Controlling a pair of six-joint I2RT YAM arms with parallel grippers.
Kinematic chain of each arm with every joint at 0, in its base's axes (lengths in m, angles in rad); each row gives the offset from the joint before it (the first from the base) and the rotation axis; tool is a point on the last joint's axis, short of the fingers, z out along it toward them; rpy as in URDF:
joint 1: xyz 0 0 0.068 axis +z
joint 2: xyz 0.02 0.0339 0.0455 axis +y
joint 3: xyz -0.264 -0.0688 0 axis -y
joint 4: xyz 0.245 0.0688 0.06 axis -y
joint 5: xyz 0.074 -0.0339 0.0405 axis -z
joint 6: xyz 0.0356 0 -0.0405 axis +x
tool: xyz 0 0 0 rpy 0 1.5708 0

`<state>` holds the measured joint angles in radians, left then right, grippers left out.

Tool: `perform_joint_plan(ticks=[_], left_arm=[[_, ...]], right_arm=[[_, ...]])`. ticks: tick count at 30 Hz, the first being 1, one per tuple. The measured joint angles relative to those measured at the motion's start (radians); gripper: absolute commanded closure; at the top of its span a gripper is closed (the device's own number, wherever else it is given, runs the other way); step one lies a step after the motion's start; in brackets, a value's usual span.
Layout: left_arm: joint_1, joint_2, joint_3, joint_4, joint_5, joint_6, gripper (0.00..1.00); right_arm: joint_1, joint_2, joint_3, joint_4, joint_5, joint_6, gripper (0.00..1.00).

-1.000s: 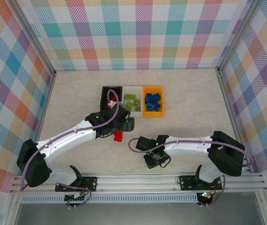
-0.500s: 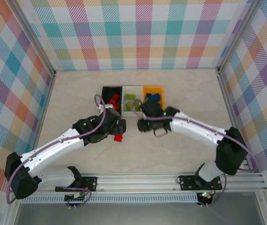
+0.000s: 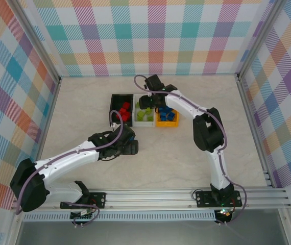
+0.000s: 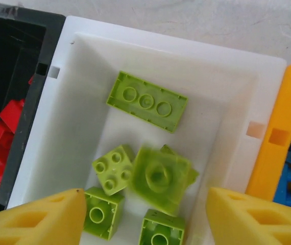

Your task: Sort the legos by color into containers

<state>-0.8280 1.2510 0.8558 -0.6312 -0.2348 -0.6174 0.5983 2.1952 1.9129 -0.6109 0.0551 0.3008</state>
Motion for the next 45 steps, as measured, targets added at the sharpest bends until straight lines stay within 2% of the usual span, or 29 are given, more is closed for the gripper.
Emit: perform_joint_plan(ticks=[4, 13, 17, 25, 29, 37, 45], left_arm=[[0.0, 0.068, -0.003, 0.029, 0.036, 0.006, 0.18], [0.001, 0.292, -0.002, 0.081, 0.052, 0.032, 0.16], [0.001, 0.351, 0.01, 0.085, 0.03, 0.05, 0.24], [0.0, 0.415, 0.064, 0.089, 0.029, 0.075, 0.45], [0.0, 0.421, 0.072, 0.097, 0.035, 0.083, 0.54], [-0.003, 0.4, 0.07, 0.082, 0.024, 0.08, 0.59], [-0.052, 0.165, 0.087, -0.03, 0.002, 0.049, 0.58]], right_arm=[[-0.002, -0.061, -0.045, 0.014, -0.011, -0.002, 0.25], [-0.002, -0.368, -0.308, 0.089, -0.03, 0.005, 0.25], [-0.002, -0.41, -0.354, 0.116, -0.03, 0.005, 0.25], [-0.003, -0.412, -0.401, 0.125, -0.03, 0.005, 0.25], [-0.003, -0.414, -0.41, 0.133, -0.029, 0.005, 0.25], [-0.003, -0.422, -0.426, 0.148, -0.029, 0.006, 0.25], [-0.014, -0.437, -0.443, 0.16, -0.03, 0.024, 0.25]])
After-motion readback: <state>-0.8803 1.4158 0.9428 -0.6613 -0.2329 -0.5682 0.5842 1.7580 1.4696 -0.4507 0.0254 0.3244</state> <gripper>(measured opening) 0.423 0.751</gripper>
